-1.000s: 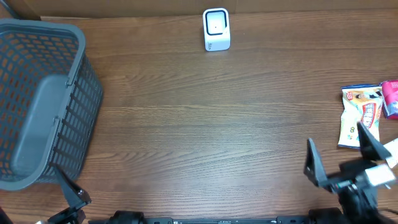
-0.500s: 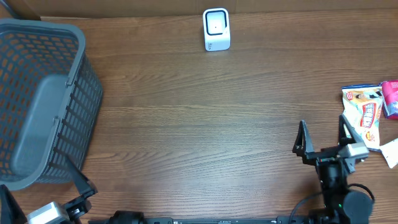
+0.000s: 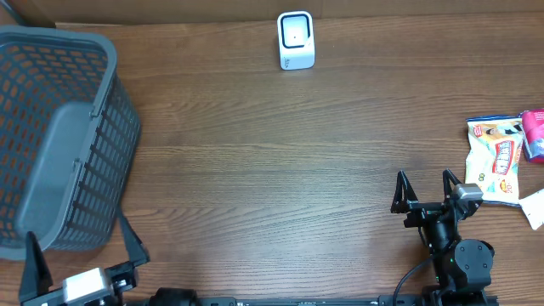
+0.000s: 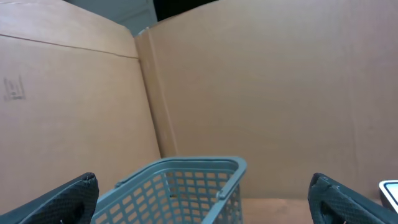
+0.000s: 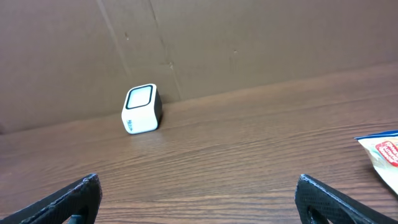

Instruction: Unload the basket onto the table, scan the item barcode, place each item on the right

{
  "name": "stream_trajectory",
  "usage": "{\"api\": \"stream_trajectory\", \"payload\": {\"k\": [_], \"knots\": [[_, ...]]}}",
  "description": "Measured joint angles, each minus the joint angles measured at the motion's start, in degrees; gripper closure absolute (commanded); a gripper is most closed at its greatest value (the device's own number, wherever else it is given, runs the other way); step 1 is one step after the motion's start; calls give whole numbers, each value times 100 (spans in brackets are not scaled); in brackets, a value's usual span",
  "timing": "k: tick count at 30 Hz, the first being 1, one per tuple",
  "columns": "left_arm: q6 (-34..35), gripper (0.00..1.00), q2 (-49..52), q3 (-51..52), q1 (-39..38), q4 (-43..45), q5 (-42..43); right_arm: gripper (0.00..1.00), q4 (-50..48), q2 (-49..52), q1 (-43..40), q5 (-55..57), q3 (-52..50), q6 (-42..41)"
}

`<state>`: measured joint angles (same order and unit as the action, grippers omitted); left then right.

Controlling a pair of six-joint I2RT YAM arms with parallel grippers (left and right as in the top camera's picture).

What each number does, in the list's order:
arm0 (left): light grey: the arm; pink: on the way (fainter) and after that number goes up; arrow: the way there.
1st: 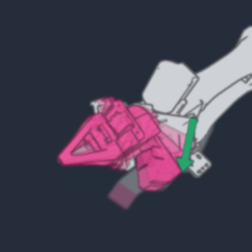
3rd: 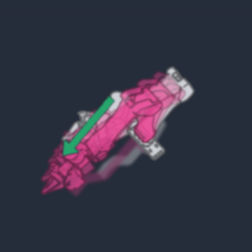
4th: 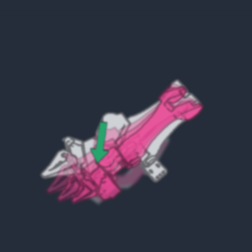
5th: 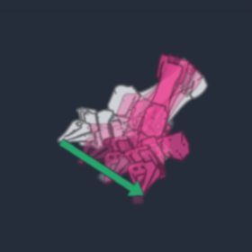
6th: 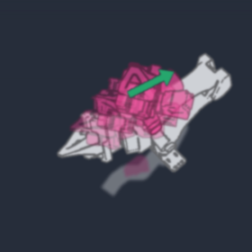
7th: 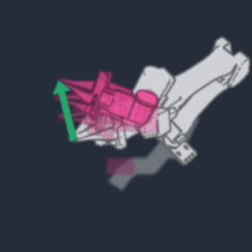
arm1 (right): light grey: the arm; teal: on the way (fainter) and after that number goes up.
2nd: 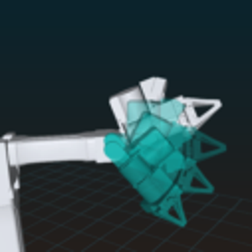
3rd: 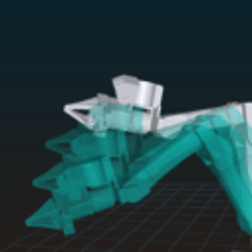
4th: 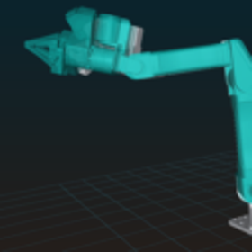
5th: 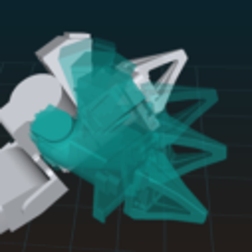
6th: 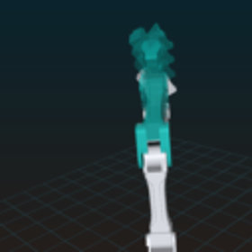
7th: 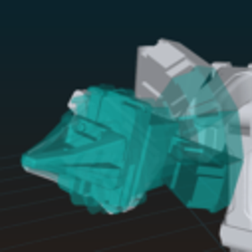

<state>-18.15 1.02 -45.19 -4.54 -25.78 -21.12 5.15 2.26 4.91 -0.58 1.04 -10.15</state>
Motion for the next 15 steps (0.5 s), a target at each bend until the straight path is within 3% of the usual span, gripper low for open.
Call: {"api": "stream_trajectory", "payload": {"k": [9,15], "knots": [[315,0,0,26,0,-168,1088,0,4,0,0,2,0,-33],[299,0,-2,144,0,-1043,1873,0,-2,0,0,0,0,-33]]}}
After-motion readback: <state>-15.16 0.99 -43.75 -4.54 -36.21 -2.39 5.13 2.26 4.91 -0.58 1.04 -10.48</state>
